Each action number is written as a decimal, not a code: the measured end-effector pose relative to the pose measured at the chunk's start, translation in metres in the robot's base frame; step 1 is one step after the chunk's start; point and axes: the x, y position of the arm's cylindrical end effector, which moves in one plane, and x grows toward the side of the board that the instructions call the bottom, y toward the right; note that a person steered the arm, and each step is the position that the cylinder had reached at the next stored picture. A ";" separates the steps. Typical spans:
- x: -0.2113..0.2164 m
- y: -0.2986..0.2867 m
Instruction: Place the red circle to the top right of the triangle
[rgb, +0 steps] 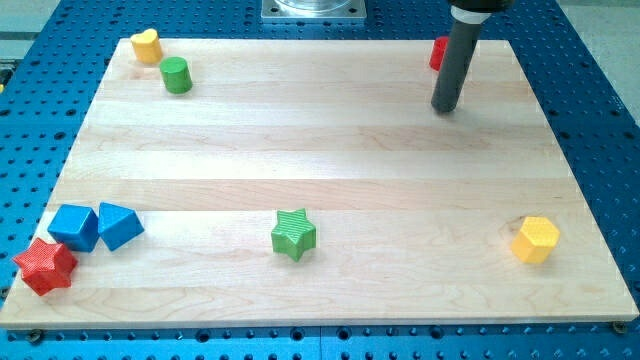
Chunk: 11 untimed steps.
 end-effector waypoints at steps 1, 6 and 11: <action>0.000 0.006; -0.017 0.096; -0.096 -0.016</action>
